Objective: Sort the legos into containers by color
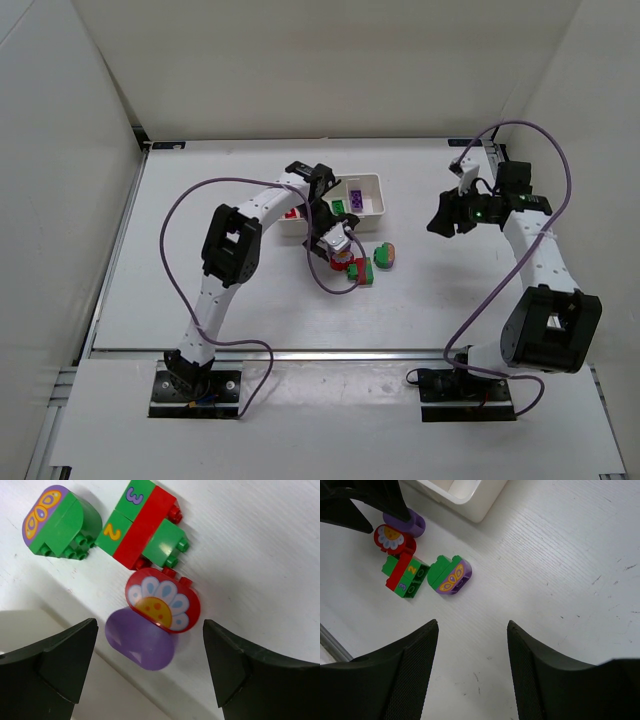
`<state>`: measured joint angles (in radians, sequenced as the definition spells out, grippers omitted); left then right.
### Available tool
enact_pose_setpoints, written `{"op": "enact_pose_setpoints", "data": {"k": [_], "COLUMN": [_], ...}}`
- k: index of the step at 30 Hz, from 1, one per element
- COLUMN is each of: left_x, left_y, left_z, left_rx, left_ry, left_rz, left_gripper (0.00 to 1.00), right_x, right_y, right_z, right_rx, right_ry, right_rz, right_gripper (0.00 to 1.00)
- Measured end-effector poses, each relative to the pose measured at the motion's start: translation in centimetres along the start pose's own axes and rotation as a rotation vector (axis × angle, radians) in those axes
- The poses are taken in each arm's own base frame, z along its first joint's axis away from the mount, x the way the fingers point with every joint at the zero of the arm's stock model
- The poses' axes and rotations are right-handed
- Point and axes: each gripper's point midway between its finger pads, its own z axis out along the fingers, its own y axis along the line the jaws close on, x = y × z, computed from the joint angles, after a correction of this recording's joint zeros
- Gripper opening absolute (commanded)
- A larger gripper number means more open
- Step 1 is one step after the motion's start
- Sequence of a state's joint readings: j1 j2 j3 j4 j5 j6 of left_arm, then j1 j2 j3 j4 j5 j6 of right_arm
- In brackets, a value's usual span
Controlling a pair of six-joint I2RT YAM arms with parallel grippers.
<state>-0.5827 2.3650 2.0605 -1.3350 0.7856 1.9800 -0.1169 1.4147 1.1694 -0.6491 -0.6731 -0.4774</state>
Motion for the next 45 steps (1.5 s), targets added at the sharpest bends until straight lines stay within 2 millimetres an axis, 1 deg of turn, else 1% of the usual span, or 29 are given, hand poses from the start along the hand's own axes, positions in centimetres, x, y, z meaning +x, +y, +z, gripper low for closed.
{"op": "enact_pose_setpoints", "data": {"k": [3, 7, 11, 15, 19, 20, 21, 22, 25, 26, 28, 29, 30, 32, 34, 37, 38, 40, 44, 45], "left_x": [0.1, 0.5, 1.4, 1.9, 2.2, 2.3, 2.3, 2.4, 2.4, 2.4, 2.3, 2.3, 2.2, 1.7, 0.9, -0.9, -1.5, -2.7, -4.7, -5.3], "left_y": [0.4, 0.5, 0.3, 0.2, 0.2, 0.2, 0.2, 0.2, 0.2, 0.2, 0.0, -0.2, -0.4, -1.6, -3.3, -5.4, -5.5, -5.0, -2.7, -1.9], "left_z": [0.5, 1.2, 1.8, 2.0, 2.0, 2.0, 2.0, 2.0, 2.0, 2.0, 2.0, 2.0, 2.0, 1.9, 1.8, 1.0, 0.6, -0.6, -4.0, -4.8], "left_rx": [0.002, 0.015, 0.03, 0.041, 0.045, 0.046, 0.046, 0.046, 0.046, 0.046, 0.047, 0.047, 0.049, 0.061, 0.075, 0.043, 0.01, -0.097, -0.397, -0.468], "left_ry": [-0.001, -0.004, 0.01, 0.022, 0.03, 0.033, 0.036, 0.038, 0.038, 0.038, 0.037, 0.035, 0.034, 0.019, 0.003, -0.006, -0.003, 0.018, 0.12, 0.149], "left_rz": [0.011, 0.008, 0.001, -0.004, -0.005, -0.004, -0.005, -0.004, -0.004, -0.004, -0.006, -0.007, -0.01, -0.031, -0.072, -0.203, -0.246, -0.327, -0.439, -0.46], "left_gripper": [0.98, 0.98, 0.98, 0.95, 0.83, 0.75, 0.71, 0.64, 0.53, 0.44, 0.34, 0.24, 0.19, 0.15, 0.14, 0.12, 0.12, 0.1, 0.1, 0.1], "right_x": [0.1, 0.0, 0.1, 0.2, 0.2, 0.3, 0.3, 0.3, 0.2, 0.1, 0.0, -0.1, -0.1, -0.3, -0.6, -1.4, -1.9, -2.9, -5.6, -6.3], "right_y": [-0.1, -0.4, -0.9, -1.3, -1.6, -1.6, -1.6, -1.7, -1.6, -1.5, -1.3, -1.2, -1.0, -0.6, 0.2, 2.1, 2.8, 4.2, 6.3, 6.6], "right_z": [-0.4, -0.9, -1.2, -1.5, -1.8, -1.8, -1.9, -1.9, -2.1, -2.1, -2.1, -2.1, -2.1, -1.9, -1.6, -0.7, -0.4, 0.5, 2.4, 2.9], "right_rx": [0.004, 0.015, 0.025, 0.034, 0.041, 0.041, 0.042, 0.043, 0.044, 0.042, 0.034, 0.027, 0.021, 0.003, -0.027, -0.1, -0.127, -0.183, -0.271, -0.286], "right_ry": [-0.007, -0.02, -0.027, -0.034, -0.039, -0.039, -0.04, -0.041, -0.044, -0.047, -0.053, -0.057, -0.06, -0.065, -0.07, -0.077, -0.082, -0.088, -0.099, -0.102], "right_rz": [0.007, 0.016, 0.03, 0.043, 0.052, 0.054, 0.055, 0.056, 0.055, 0.054, 0.053, 0.055, 0.058, 0.062, 0.063, 0.077, 0.082, 0.105, 0.179, 0.196], "right_gripper": [0.62, 0.62, 0.62, 0.62, 0.62, 0.62, 0.62, 0.62, 0.62, 0.62, 0.62, 0.61, 0.61, 0.61, 0.61, 0.62, 0.61, 0.61, 0.61, 0.62]}}
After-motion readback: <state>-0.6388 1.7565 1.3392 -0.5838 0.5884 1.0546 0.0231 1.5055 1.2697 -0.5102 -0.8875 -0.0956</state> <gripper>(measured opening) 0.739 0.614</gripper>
